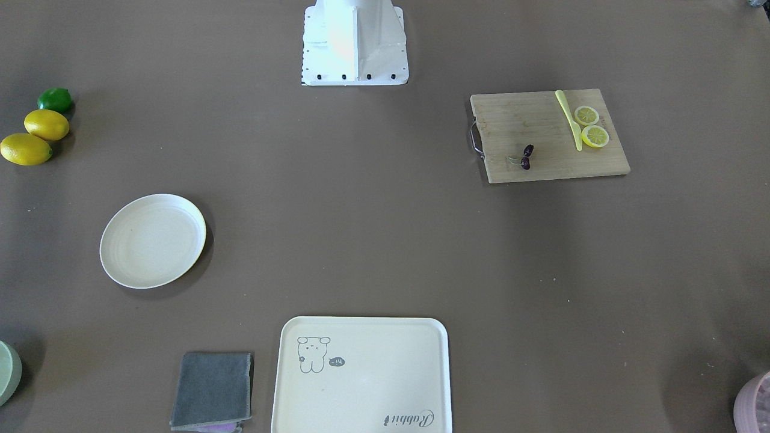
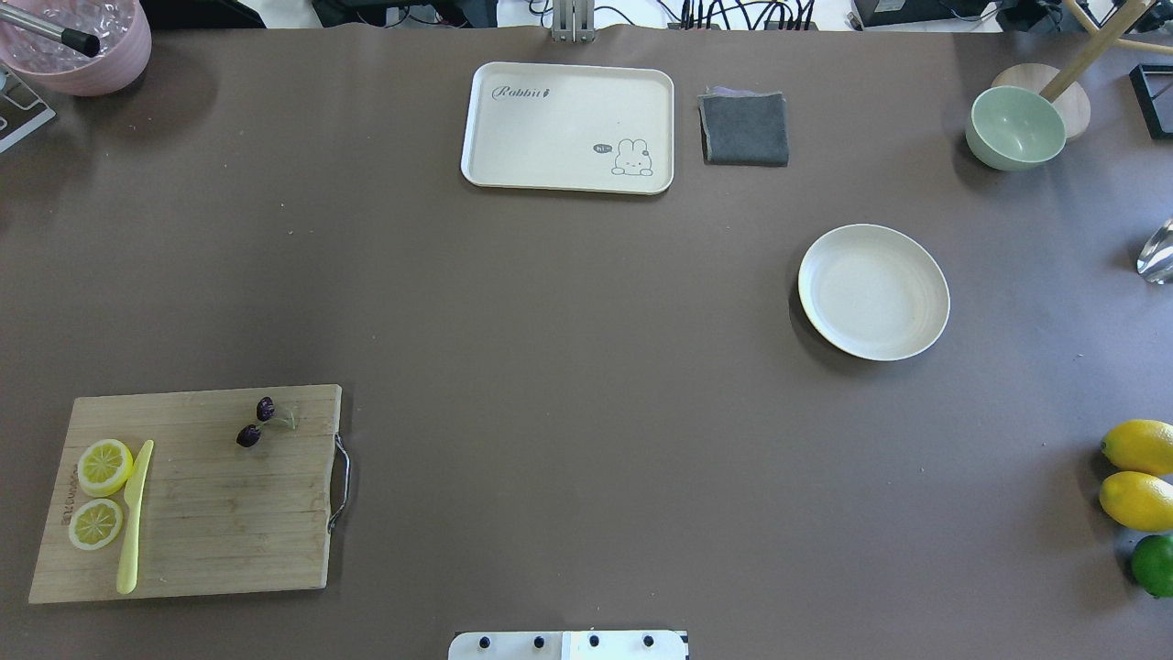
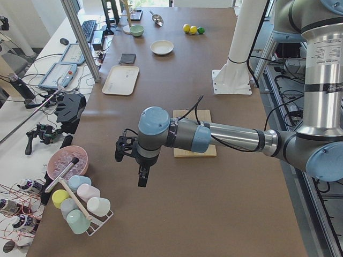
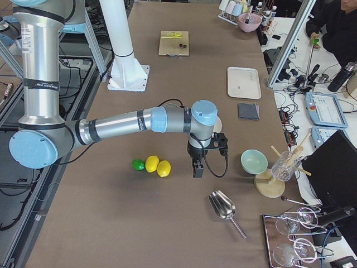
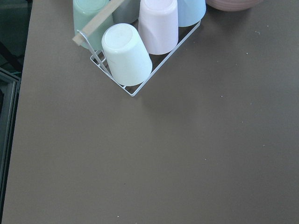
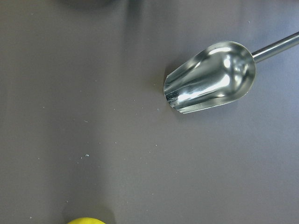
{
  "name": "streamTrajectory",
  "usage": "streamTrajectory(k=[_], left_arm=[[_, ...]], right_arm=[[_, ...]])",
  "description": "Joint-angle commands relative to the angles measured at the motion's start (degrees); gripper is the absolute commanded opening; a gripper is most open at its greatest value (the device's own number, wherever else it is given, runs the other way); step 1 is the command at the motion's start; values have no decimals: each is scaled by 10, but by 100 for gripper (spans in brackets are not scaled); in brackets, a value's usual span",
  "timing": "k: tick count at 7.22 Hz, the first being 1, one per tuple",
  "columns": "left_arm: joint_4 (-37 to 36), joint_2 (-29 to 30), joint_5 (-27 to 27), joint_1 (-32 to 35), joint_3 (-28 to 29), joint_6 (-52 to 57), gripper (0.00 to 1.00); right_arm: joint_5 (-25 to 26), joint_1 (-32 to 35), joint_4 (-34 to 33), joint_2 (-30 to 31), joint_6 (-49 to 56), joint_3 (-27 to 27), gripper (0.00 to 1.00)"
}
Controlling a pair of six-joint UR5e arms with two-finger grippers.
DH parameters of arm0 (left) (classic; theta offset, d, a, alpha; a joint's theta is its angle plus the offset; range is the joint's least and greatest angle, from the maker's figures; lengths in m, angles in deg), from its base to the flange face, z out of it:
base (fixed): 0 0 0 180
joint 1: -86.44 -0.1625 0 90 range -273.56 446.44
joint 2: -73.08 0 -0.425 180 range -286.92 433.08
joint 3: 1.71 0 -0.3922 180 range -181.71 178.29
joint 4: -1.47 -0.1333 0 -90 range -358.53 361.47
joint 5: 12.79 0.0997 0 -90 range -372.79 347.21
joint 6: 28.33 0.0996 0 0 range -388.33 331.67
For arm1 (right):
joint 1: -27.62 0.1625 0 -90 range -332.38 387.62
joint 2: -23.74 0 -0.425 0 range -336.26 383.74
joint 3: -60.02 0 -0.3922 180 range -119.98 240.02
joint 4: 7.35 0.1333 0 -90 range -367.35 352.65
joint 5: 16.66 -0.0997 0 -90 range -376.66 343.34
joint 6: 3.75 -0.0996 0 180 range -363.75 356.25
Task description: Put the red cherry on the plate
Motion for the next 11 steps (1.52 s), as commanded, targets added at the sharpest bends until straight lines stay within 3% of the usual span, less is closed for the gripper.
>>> streamTrajectory(k=[1, 4, 6, 8, 10, 11], left_arm=[[87, 2, -33, -20, 34, -55, 98], [184, -1, -64, -51, 58, -101, 98], [251, -23, -61, -50, 61, -105, 98], [254, -21, -62, -50, 60, -143, 98], [254, -21, -64, -50, 58, -145, 98], [254, -21, -64, -50, 58, -145, 98]], right_arm=[[-18, -7, 46, -5, -3, -3, 100], [-30, -139, 161, -43, -173, 0, 100], [2, -242, 291, -66, -320, 18, 100], [51, -300, 441, -69, -391, 107, 100], [60, -334, 560, -68, -478, 188, 100], [61, -344, 572, -67, -499, 194, 100]])
